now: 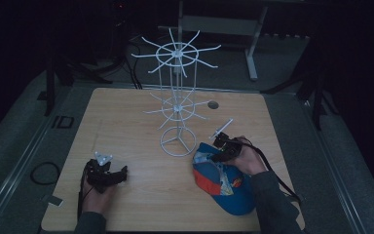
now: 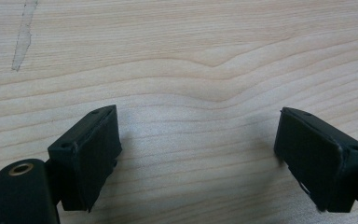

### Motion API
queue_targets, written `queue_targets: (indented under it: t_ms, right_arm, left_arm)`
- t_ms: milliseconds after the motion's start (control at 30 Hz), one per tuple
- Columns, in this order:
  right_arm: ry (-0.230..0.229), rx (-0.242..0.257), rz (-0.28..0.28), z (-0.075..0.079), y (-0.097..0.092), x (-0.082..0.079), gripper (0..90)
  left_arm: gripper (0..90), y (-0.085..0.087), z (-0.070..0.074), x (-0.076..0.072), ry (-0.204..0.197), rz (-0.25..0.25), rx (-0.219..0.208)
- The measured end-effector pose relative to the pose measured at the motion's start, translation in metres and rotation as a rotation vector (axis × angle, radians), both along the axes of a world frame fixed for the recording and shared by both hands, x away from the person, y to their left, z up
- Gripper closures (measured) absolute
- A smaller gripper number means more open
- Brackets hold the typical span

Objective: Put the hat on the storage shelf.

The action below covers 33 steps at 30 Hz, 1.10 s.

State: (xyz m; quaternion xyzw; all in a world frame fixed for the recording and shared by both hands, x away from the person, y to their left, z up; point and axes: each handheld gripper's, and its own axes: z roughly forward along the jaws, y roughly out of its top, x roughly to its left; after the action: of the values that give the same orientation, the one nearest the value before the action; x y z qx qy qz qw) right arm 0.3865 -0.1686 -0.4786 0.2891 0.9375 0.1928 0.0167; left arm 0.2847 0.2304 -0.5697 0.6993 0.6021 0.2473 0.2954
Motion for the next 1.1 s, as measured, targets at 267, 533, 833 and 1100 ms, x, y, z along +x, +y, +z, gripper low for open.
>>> queue_targets:
  t_ms: [267, 533, 833, 1100]
  right_arm:
    - [-0.052, 0.03, 0.007, 0.016, -0.007, -0.009, 87.8]
    - [-0.108, 0.06, 0.012, 0.032, -0.011, -0.017, 87.9]
    - [-0.135, 0.094, 0.014, 0.044, -0.016, -0.022, 88.1]
    - [-0.157, 0.119, 0.014, 0.055, -0.02, -0.027, 88.1]
  left_arm:
    - [14.7, 0.0, 0.0, 0.0, 0.0, 0.0, 0.0]
    - [14.7, 0.0, 0.0, 0.0, -0.001, -0.001, 0.001]
    - [14.7, 0.0, 0.0, 0.0, -0.002, 0.0, 0.0]
    - [14.7, 0.0, 0.0, 0.0, -0.003, 0.001, -0.001]
